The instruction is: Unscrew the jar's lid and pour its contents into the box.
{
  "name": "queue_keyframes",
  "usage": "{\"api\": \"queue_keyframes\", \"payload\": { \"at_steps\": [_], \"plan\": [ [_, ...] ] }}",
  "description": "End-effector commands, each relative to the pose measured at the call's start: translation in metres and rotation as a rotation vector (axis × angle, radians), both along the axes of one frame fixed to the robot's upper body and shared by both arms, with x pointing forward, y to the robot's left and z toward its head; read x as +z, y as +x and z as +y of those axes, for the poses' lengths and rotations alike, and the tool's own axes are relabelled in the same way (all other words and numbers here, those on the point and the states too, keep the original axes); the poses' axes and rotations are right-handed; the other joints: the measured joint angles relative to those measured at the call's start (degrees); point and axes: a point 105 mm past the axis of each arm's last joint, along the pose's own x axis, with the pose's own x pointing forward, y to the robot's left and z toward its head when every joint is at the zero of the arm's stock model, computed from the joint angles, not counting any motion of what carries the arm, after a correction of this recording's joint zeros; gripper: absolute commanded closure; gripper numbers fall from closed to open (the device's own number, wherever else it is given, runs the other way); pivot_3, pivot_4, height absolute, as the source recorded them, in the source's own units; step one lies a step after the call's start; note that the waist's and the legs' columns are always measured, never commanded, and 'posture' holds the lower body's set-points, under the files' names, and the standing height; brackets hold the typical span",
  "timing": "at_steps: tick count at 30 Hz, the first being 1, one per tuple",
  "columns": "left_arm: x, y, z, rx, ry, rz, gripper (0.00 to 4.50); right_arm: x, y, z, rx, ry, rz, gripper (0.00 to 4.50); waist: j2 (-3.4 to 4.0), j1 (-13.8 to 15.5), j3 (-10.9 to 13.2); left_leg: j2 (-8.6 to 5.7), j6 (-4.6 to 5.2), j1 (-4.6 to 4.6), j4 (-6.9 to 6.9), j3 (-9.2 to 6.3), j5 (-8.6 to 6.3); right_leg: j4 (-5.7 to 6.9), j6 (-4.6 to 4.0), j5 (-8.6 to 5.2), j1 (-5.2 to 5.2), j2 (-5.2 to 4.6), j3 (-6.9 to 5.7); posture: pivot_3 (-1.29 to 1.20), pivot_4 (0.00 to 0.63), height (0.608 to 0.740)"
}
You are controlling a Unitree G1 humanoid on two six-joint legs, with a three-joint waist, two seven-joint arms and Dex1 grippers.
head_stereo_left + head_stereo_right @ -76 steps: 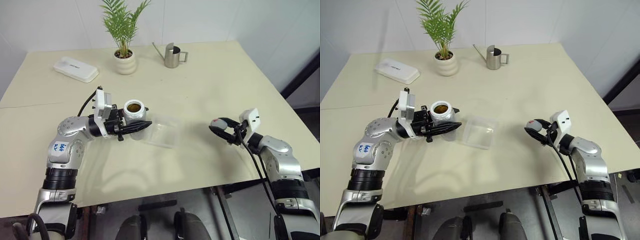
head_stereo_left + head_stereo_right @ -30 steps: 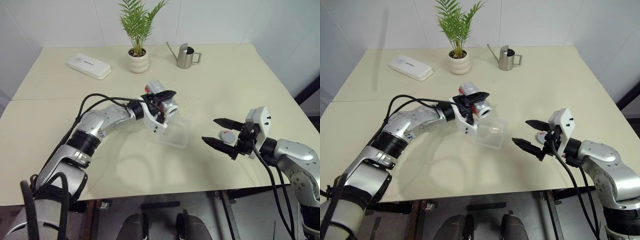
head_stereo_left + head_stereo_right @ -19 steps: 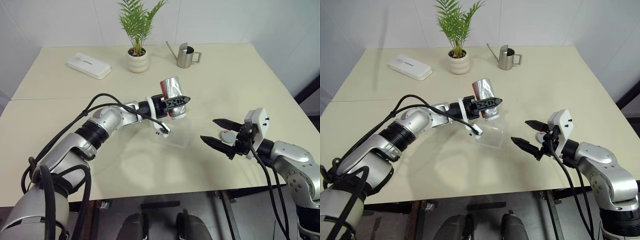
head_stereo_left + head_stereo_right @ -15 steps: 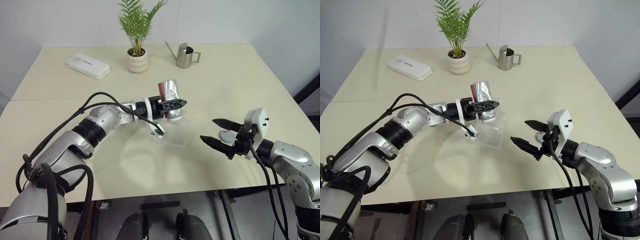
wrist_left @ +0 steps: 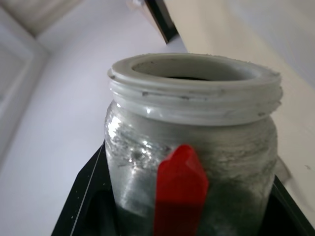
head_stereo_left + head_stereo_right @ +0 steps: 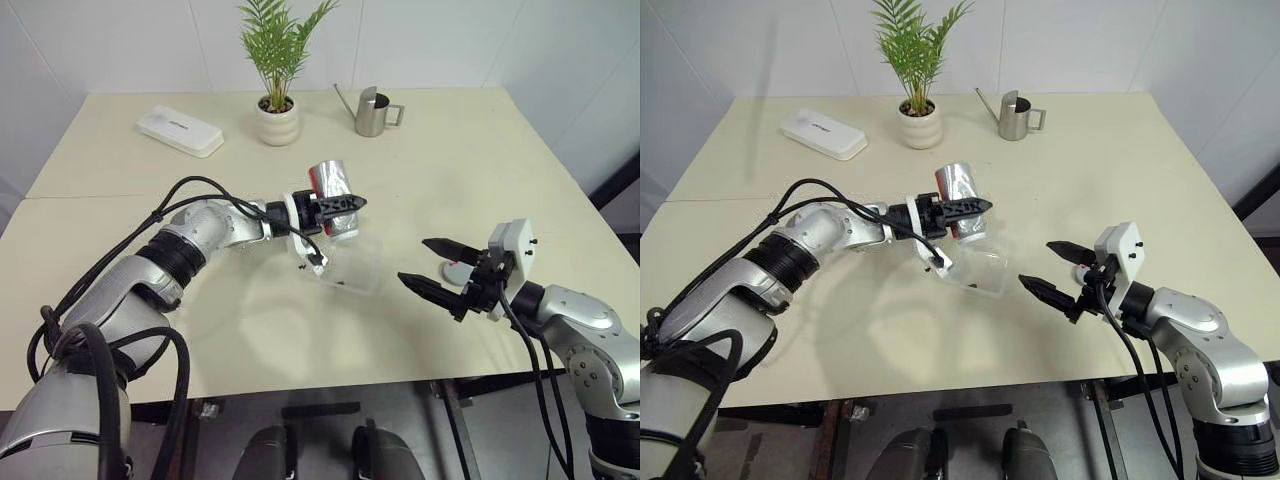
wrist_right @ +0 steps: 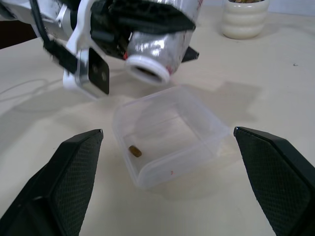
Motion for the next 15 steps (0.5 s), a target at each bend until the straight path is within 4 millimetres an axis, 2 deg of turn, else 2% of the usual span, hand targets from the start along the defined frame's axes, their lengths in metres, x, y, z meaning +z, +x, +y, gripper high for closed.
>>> {"api": "queue_keyframes", "payload": {
  "at_steps": [1, 3, 5, 8, 12, 15],
  "plan": [
    [0.032, 0.003, 0.004, 0.034, -0.142, 0.076, 2.49, 0.004, -0.001, -0.002, 0.005, 0.008, -0.024, 0.02, 0.00, 0.00, 0.00, -0.01, 0.00, 0.00, 0.00, 0.00, 0.00, 0.00, 0.00, 0.00, 0.00, 0.01, -0.01, 0.00, 0.150, 0.740],
    [0.035, 0.009, 0.011, 0.081, -0.245, 0.205, 2.49, 0.004, -0.001, -0.001, 0.007, 0.009, -0.022, 0.02, 0.00, -0.02, 0.00, -0.01, 0.01, -0.01, 0.02, 0.01, 0.00, 0.02, 0.01, 0.00, 0.01, 0.02, -0.05, 0.00, 0.150, 0.740],
    [0.035, 0.020, 0.028, 0.162, -0.516, 0.534, 2.49, 0.003, -0.001, -0.001, 0.009, 0.006, -0.021, 0.02, 0.03, -0.02, -0.02, -0.02, 0.02, -0.02, 0.06, 0.01, 0.01, 0.04, 0.01, 0.00, 0.00, 0.03, -0.10, 0.00, 0.150, 0.740],
    [0.037, 0.038, 0.066, 0.245, -0.951, 0.990, 2.49, 0.004, -0.003, -0.001, 0.024, -0.006, -0.032, 0.02, 0.04, -0.27, -0.03, -0.02, 0.03, 0.05, 0.16, 0.03, 0.02, 0.15, 0.00, 0.00, 0.04, -0.05, -0.42, 0.00, 0.150, 0.740],
    [0.033, 0.051, 0.114, 0.309, -1.315, 1.270, 2.49, 0.007, -0.003, 0.001, 0.054, -0.043, -0.060, 0.02, 0.03, -0.89, -0.02, -0.02, 0.03, -0.07, 0.41, -0.13, 0.03, 0.27, 0.00, 0.01, 0.05, 0.08, -0.70, 0.00, 0.150, 0.740],
    [0.028, 0.052, 0.151, 0.285, -1.580, 1.423, 2.49, 0.009, 0.000, 0.003, 0.082, -0.074, -0.083, 0.02, 0.03, -1.36, -0.02, -0.06, 0.04, -0.04, 0.47, -0.20, 0.03, 0.28, 0.04, 0.03, 0.18, 0.08, -0.76, 0.00, 0.150, 0.740]
  ]
}}
